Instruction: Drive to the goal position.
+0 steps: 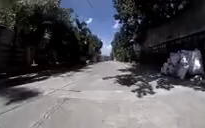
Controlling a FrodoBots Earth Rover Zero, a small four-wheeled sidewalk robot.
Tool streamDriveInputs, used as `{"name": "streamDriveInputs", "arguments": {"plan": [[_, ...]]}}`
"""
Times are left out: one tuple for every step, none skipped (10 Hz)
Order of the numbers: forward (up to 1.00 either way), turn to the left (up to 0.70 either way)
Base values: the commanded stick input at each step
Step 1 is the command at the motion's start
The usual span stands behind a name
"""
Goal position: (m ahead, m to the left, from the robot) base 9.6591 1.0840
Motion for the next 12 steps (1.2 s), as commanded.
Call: {"name": "streamDriveInputs", "arguments": {"plan": [[1.00,-0.40],[1.00,-0.40],[1.00,-0.04],[1.00,0.08],[1.00,0.04],[1.00,0.00],[1.00,0.00],[1.00,0.00],[1.00,0.00],[1.00,0.00],[1.00,0.00],[1.00,0.00]]}}
